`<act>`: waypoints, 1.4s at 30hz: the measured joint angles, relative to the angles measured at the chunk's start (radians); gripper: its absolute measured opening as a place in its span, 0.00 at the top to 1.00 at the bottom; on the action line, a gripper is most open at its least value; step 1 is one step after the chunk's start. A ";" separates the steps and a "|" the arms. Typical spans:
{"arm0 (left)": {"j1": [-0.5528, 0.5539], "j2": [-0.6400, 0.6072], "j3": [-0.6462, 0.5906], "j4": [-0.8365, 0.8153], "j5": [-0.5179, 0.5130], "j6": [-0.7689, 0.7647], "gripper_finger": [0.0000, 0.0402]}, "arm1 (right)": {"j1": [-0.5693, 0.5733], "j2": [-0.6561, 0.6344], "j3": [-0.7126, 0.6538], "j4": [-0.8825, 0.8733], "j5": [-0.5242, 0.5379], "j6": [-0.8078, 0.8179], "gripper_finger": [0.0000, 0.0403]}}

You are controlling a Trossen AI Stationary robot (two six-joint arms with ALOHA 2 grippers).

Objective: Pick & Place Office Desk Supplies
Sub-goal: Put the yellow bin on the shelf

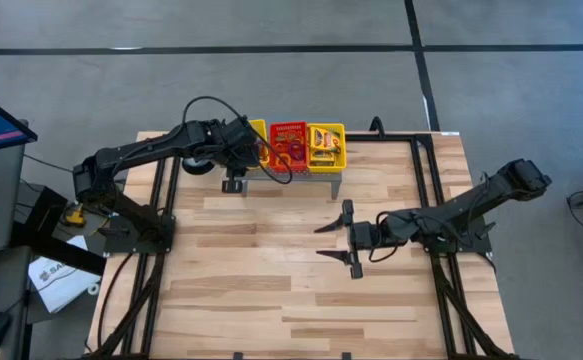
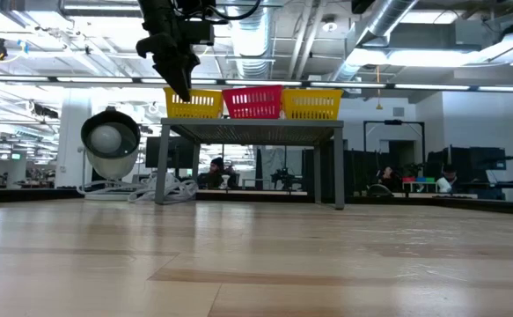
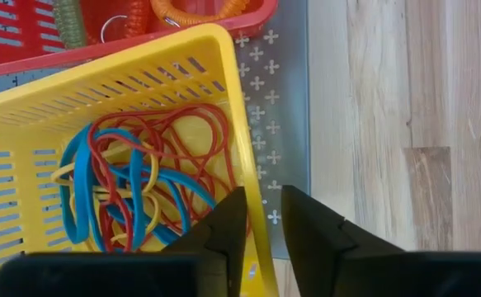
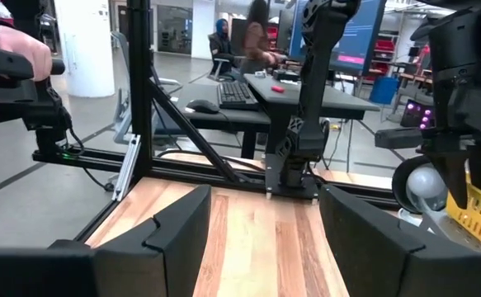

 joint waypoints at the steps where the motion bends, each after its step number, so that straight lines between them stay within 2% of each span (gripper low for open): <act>1: 0.000 0.000 0.000 0.000 0.000 0.000 0.81 | -0.005 0.000 0.000 0.000 -0.012 0.000 0.44; 15: 0.000 0.000 0.000 -0.015 -0.008 0.033 0.68 | -0.038 0.000 0.000 -0.002 -0.041 0.008 0.44; 23: 0.000 0.000 0.000 -0.014 -0.035 0.074 0.67 | -0.040 0.000 0.000 -0.005 -0.041 0.008 0.44; 32: 0.000 -0.001 0.000 -0.014 -0.035 0.076 0.77 | -0.040 0.000 0.000 -0.005 -0.041 0.008 0.44; 42: 0.000 -0.001 0.000 -0.013 -0.037 0.076 0.98 | -0.040 0.000 0.000 -0.005 -0.041 0.008 0.44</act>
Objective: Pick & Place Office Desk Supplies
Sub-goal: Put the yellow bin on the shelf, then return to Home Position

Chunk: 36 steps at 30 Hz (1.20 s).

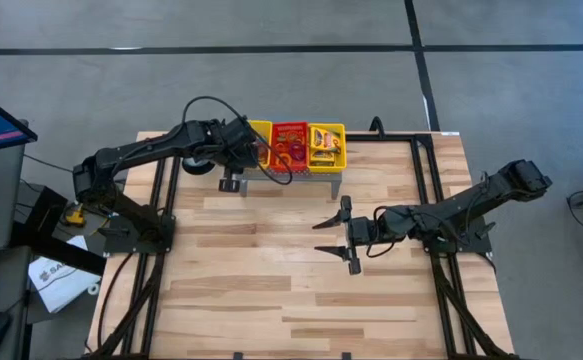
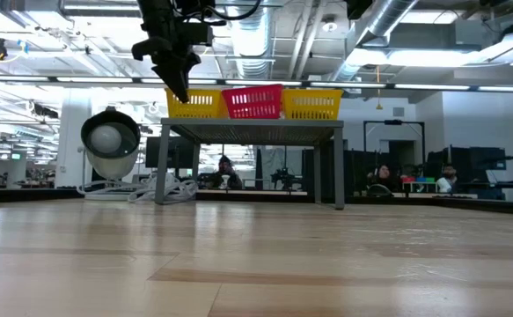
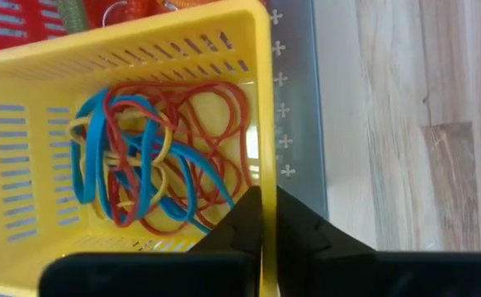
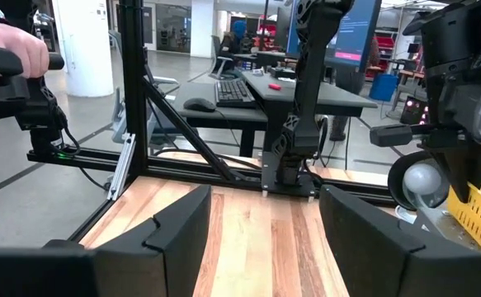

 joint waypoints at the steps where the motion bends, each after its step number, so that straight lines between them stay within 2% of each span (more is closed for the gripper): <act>1: 0.000 0.000 0.000 0.000 0.000 0.000 0.99 | 0.000 0.000 0.000 0.000 0.000 0.000 0.44; 15: 0.000 0.000 0.000 -0.005 0.001 0.003 0.96 | 0.000 0.000 0.000 0.000 0.000 0.000 0.44; 26: -0.003 -0.038 0.000 0.003 0.003 -0.008 0.73 | 0.000 0.000 0.000 0.004 0.000 0.000 0.44; 30: -0.003 -0.091 0.000 0.024 0.032 -0.014 0.66 | -0.001 0.000 0.000 0.006 0.000 -0.003 0.44; 36: -0.005 -0.177 0.000 0.070 0.081 -0.110 0.58 | -0.013 0.000 0.000 0.008 0.000 -0.006 0.44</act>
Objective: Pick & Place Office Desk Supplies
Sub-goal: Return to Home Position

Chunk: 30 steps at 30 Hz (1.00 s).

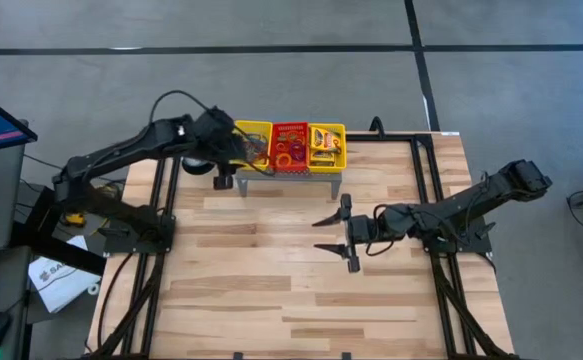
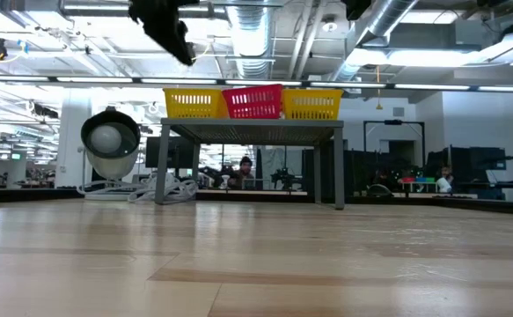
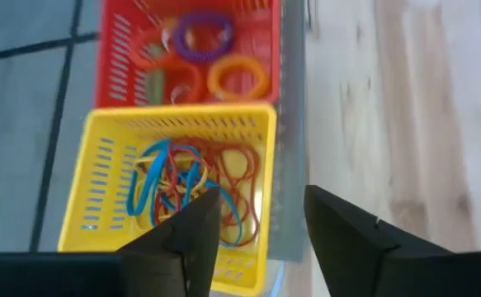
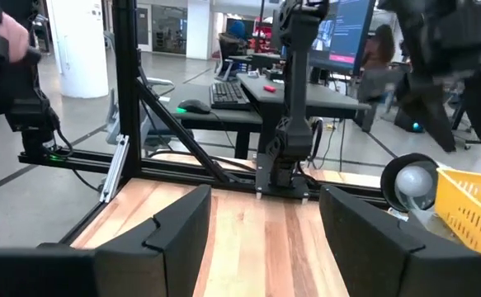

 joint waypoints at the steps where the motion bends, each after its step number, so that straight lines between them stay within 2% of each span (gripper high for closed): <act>1: 0.000 -0.015 0.000 0.008 0.010 -0.023 0.57 | -0.001 -0.006 0.000 -0.004 0.000 -0.007 0.44; 7: 0.000 -0.135 0.000 0.062 0.159 -0.088 0.55 | -0.019 -0.131 -0.001 -0.079 0.000 -0.080 0.44; 12: 0.000 -0.216 0.000 0.123 0.348 -0.147 0.55 | -0.068 -0.316 0.000 -0.265 0.002 -0.078 0.44; 16: 0.000 -0.239 -0.002 0.134 0.454 -0.157 0.56 | -0.114 -0.411 0.000 -0.442 0.002 -0.058 0.44; 19: -0.005 -0.264 -0.055 0.173 0.533 -0.158 0.57 | -0.142 -0.450 0.000 -0.535 0.002 -0.038 0.45; 22: -0.013 -0.299 -0.139 0.262 0.559 -0.181 0.59 | -0.159 -0.485 0.000 -0.579 -0.004 -0.022 0.46; 26: -0.013 -0.360 -0.223 0.343 0.559 -0.206 0.69 | -0.164 -0.537 0.000 -0.603 -0.056 -0.027 0.56; 30: -0.013 -0.429 -0.271 0.350 0.559 -0.216 0.85 | -0.164 -0.590 0.000 -0.642 -0.063 -0.039 0.74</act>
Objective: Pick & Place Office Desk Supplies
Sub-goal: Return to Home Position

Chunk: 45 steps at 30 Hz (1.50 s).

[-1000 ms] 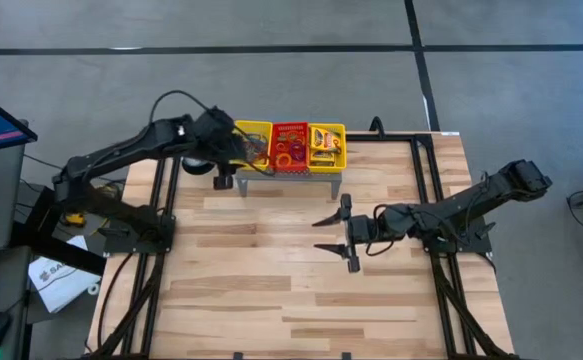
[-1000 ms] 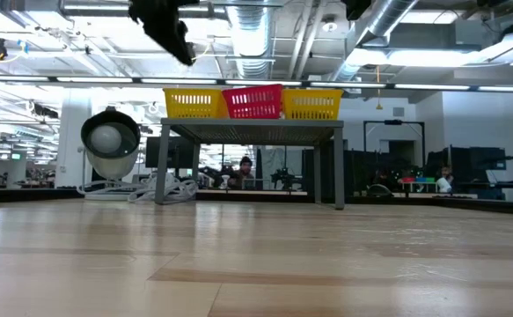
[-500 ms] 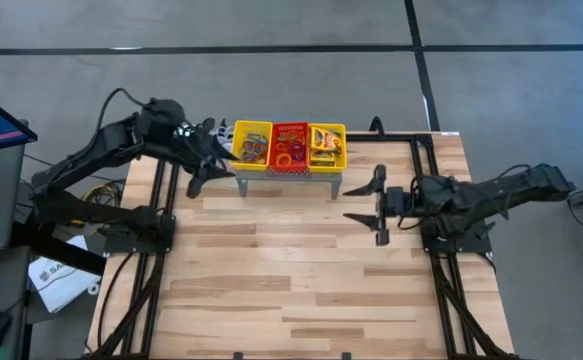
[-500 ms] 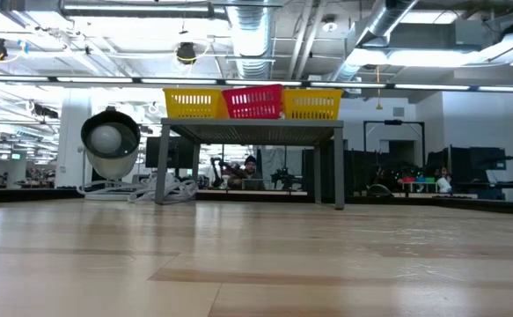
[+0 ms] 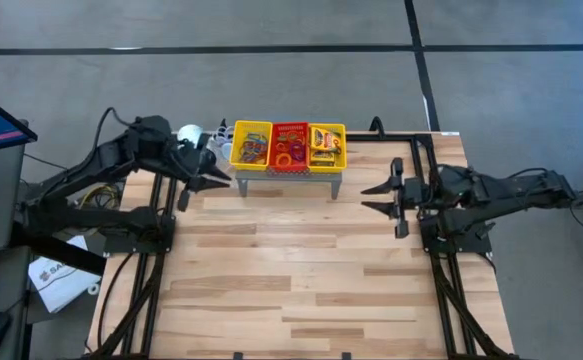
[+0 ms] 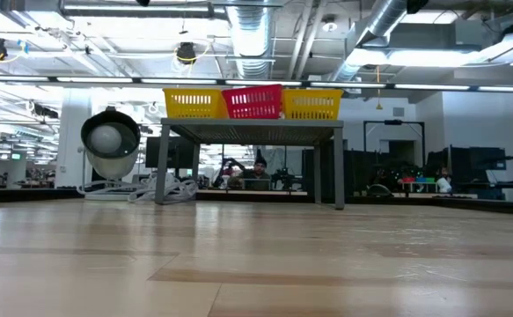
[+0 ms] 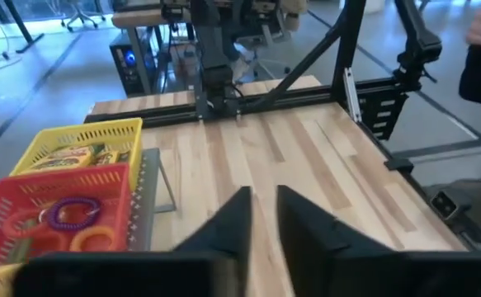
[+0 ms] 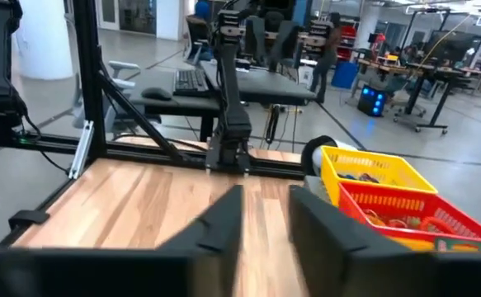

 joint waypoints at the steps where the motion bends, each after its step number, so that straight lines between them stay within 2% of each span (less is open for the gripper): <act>1: 0.000 -0.018 -0.010 -0.001 0.000 -0.012 0.90 | 0.000 -0.012 0.000 -0.012 0.000 -0.004 0.80; 3: 0.000 -0.055 -0.034 0.016 0.000 -0.031 0.97 | 0.000 -0.032 0.000 -0.019 0.000 -0.007 0.90; 5: 0.000 -0.093 -0.061 0.024 -0.002 -0.066 0.98 | 0.000 -0.051 0.000 -0.027 0.000 -0.007 0.97; 9: -0.011 -0.169 -0.131 0.072 -0.015 -0.122 0.99 | 0.000 -0.087 0.000 -0.038 -0.001 0.006 0.97; 14: -0.055 -0.282 -0.231 0.129 -0.163 -0.176 1.00 | 0.003 -0.133 0.000 -0.063 -0.001 0.018 0.99; 20: -0.128 -0.431 -0.375 0.233 -0.239 -0.236 1.00 | 0.016 -0.186 -0.023 -0.061 0.016 0.019 1.00; 26: -0.189 -0.536 -0.471 0.267 -0.356 -0.295 1.00 | 0.047 -0.252 -0.130 0.028 0.020 0.038 1.00; 30: -0.228 -0.567 -0.522 0.303 -0.372 -0.307 1.00 | 0.066 -0.292 -0.216 0.101 0.023 0.055 1.00; 35: -0.285 -0.573 -0.601 0.378 -0.450 -0.307 1.00 | 0.079 -0.338 -0.313 0.180 0.045 0.078 1.00; 41: -0.370 -0.572 -0.737 0.556 -0.515 -0.304 1.00 | 0.101 -0.386 -0.421 0.267 0.068 0.104 1.00; 45: -0.435 -0.573 -0.762 0.561 -0.601 -0.304 1.00 | 0.124 -0.428 -0.461 0.290 0.068 0.115 1.00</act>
